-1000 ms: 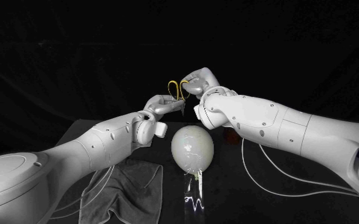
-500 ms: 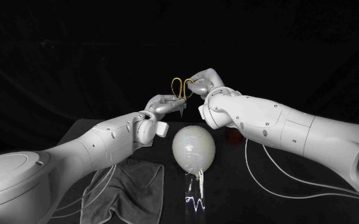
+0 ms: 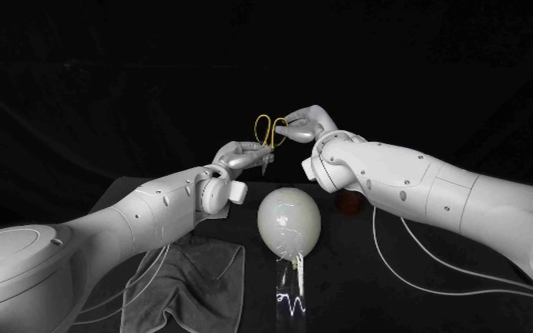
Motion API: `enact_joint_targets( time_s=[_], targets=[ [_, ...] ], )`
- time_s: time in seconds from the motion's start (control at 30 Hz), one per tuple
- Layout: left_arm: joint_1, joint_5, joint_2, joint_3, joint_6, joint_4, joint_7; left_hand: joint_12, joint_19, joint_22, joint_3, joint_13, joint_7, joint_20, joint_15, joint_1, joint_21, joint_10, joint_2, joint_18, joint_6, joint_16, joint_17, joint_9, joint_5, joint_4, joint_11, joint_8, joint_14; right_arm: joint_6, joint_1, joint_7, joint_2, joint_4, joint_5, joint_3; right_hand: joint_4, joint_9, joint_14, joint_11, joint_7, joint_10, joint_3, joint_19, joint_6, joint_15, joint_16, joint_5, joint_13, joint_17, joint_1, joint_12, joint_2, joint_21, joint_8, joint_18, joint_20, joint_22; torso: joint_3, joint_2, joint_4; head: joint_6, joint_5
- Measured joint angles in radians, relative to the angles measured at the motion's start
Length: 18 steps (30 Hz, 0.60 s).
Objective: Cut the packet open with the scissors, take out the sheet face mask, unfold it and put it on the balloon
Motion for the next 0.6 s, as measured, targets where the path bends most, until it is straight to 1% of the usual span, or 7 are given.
enact_joint_targets(
  time_s=[0.07,0.17,0.3,0.37,0.43,0.53,0.6],
  targets=[
    [0.000,-0.011,-0.003,0.000,0.000,0.000,-0.004,0.000,0.002,0.000,0.006,0.000,0.000,0.001,-0.001,-0.004,0.000,0.003,-0.004,-0.001,0.000,0.000,0.000,0.000,-0.001,-0.005,-0.003,0.000,0.001,0.019,0.000,0.023,-0.010,-0.001,0.007,-0.001,0.007,-0.011,-0.037,0.011,-0.013,-0.028,-0.053,-0.017,-0.022,0.020,-0.040,-0.008,0.000,-0.037,0.008,0.000,0.008,-0.081,-0.021,0.000,0.026,-0.055,-0.0001,0.000,-0.0001,0.001,0.001],
    [0.000,-0.031,-0.010,0.000,0.001,0.000,-0.010,0.000,0.008,0.000,0.008,0.000,0.000,0.001,-0.001,-0.006,0.005,0.003,-0.005,-0.019,0.000,0.000,0.000,0.000,0.002,-0.003,-0.003,0.000,0.001,0.045,0.000,0.056,-0.032,-0.004,0.014,-0.002,0.013,-0.029,-0.055,0.020,-0.019,-0.045,-0.107,-0.027,-0.055,0.031,-0.062,-0.014,0.000,-0.068,0.019,0.000,0.019,-0.140,-0.041,0.000,0.036,-0.097,-0.0001,0.000,-0.0002,0.001,0.002],
    [0.000,-0.060,-0.020,0.000,0.002,-0.001,-0.023,-0.002,0.019,0.002,0.020,0.000,0.003,-0.002,-0.005,-0.017,0.006,0.007,-0.006,-0.019,-0.007,0.000,0.001,0.000,0.003,-0.010,0.000,0.006,0.005,0.071,0.001,0.094,-0.073,-0.002,0.015,-0.003,0.016,-0.029,-0.057,0.022,-0.002,-0.057,-0.163,-0.013,-0.020,0.032,-0.068,-0.014,0.000,-0.096,0.053,0.000,0.045,-0.179,-0.039,0.002,0.035,-0.130,-0.0001,0.000,-0.0005,0.002,0.007],
    [0.000,-0.072,-0.027,0.000,0.003,-0.001,-0.029,-0.003,0.030,0.003,0.029,0.000,0.003,-0.001,-0.005,-0.019,0.012,0.007,-0.008,-0.035,-0.007,0.000,0.002,0.000,0.003,-0.013,0.000,0.006,0.005,0.079,0.002,0.110,-0.096,0.002,0.011,-0.004,0.009,-0.026,-0.020,0.000,0.006,-0.034,-0.173,0.038,0.015,0.014,-0.057,-0.011,0.002,-0.106,0.077,0.013,0.060,-0.175,-0.026,0.026,0.034,-0.135,0.0000,0.000,-0.0008,0.003,0.011],
    [0.000,-0.088,-0.038,0.000,0.006,-0.003,-0.037,-0.003,0.054,0.005,0.042,0.000,0.003,0.000,-0.001,-0.030,0.021,0.007,-0.009,-0.035,-0.007,0.000,0.003,0.000,0.003,-0.024,0.000,0.006,0.008,0.085,0.005,0.130,-0.126,0.008,0.002,-0.004,0.006,-0.026,0.017,-0.018,0.010,-0.009,-0.174,0.094,0.040,-0.002,-0.051,-0.007,0.002,-0.111,0.098,0.023,0.072,-0.159,-0.020,0.048,0.033,-0.135,0.0000,-0.001,-0.0013,0.003,0.013],
    [0.004,-0.113,-0.056,0.000,0.016,-0.004,-0.050,-0.005,0.169,0.022,0.042,0.000,0.005,-0.004,-0.006,-0.037,0.065,0.020,-0.010,-0.035,-0.013,0.000,0.006,0.000,0.003,-0.024,-0.001,0.024,0.023,0.091,0.011,0.160,-0.168,0.022,-0.027,-0.005,-0.022,-0.027,0.164,-0.045,0.022,0.060,-0.145,0.271,0.092,-0.044,-0.024,-0.007,0.004,-0.110,0.143,0.043,0.089,-0.077,-0.005,0.054,-0.001,-0.108,0.0000,-0.001,-0.0019,0.002,0.019],
    [0.009,-0.131,-0.070,0.000,0.026,-0.004,-0.060,-0.005,0.196,0.028,0.042,0.000,0.005,-0.006,-0.009,-0.048,0.080,0.025,-0.011,-0.035,-0.013,0.005,0.008,0.000,0.003,-0.024,-0.003,0.024,0.027,0.094,0.015,0.177,-0.193,0.036,-0.057,-0.005,-0.041,-0.030,0.307,-0.071,0.022,0.098,-0.114,0.393,0.124,-0.084,0.009,0.004,0.003,-0.096,0.173,0.048,0.094,0.014,0.000,0.054,-0.049,-0.062,0.0000,0.000,-0.0020,0.001,0.022]
  ],
)
